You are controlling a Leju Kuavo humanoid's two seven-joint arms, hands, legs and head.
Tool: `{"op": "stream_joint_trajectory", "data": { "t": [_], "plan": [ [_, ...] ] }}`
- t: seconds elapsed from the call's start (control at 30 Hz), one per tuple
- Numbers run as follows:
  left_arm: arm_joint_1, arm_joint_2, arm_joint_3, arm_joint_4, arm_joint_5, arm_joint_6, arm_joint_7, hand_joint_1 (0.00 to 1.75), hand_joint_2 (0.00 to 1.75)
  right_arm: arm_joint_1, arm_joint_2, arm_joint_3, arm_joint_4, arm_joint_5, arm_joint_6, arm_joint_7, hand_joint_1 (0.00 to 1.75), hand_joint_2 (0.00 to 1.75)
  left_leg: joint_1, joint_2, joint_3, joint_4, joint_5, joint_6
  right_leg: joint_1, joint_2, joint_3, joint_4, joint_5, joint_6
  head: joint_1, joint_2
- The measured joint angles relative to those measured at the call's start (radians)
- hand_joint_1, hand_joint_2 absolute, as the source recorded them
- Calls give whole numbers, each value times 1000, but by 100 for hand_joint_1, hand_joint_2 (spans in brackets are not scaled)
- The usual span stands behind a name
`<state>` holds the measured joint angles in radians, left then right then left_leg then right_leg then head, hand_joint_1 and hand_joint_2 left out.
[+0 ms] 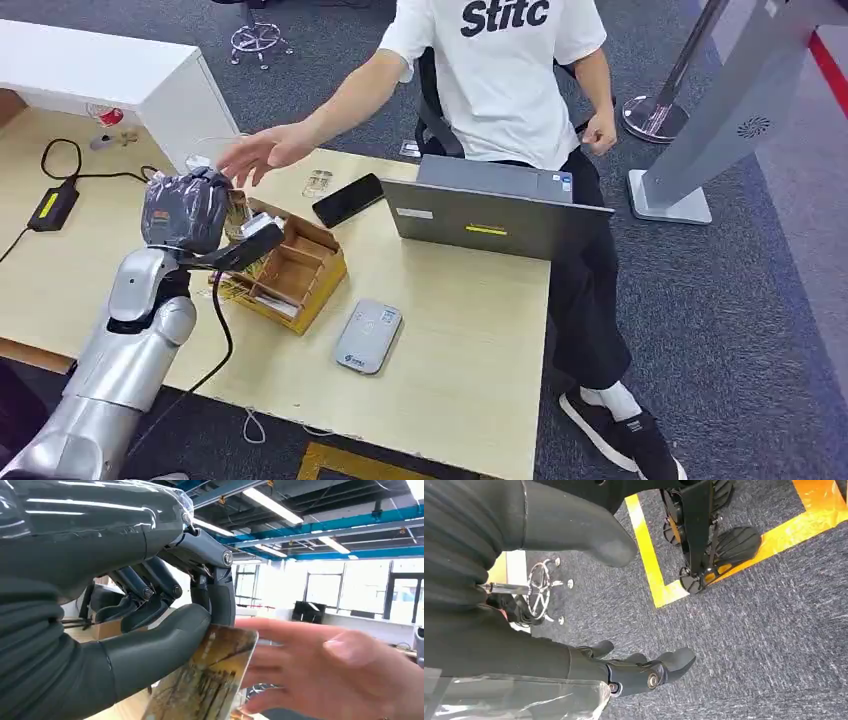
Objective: Pass the card to the sensor for recognition and then transmit it.
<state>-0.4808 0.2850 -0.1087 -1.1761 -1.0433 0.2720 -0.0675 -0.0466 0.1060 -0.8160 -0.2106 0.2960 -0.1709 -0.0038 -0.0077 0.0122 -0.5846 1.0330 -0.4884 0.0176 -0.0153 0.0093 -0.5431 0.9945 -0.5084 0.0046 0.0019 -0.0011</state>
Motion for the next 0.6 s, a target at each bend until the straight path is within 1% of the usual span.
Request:
{"op": "stream_joint_trajectory", "data": {
  "t": [0.23, 0.6],
  "plan": [
    [-18, 2, 5, 0, 4, -2, 12, 175, 175, 0, 0, 0, 0, 6, 0, 0, 0, 175, 0, 0, 0, 0, 0, 0, 0, 0, 0, 0, 0, 0, 0, 0],
    [-21, 3, 8, 0, 21, -4, 16, 175, 175, 0, 0, -1, 0, 10, -1, 1, 0, 175, 0, 0, 0, 0, 0, 0, 0, 0, 0, 0, 0, 0, 0, 0]
  ]
}}
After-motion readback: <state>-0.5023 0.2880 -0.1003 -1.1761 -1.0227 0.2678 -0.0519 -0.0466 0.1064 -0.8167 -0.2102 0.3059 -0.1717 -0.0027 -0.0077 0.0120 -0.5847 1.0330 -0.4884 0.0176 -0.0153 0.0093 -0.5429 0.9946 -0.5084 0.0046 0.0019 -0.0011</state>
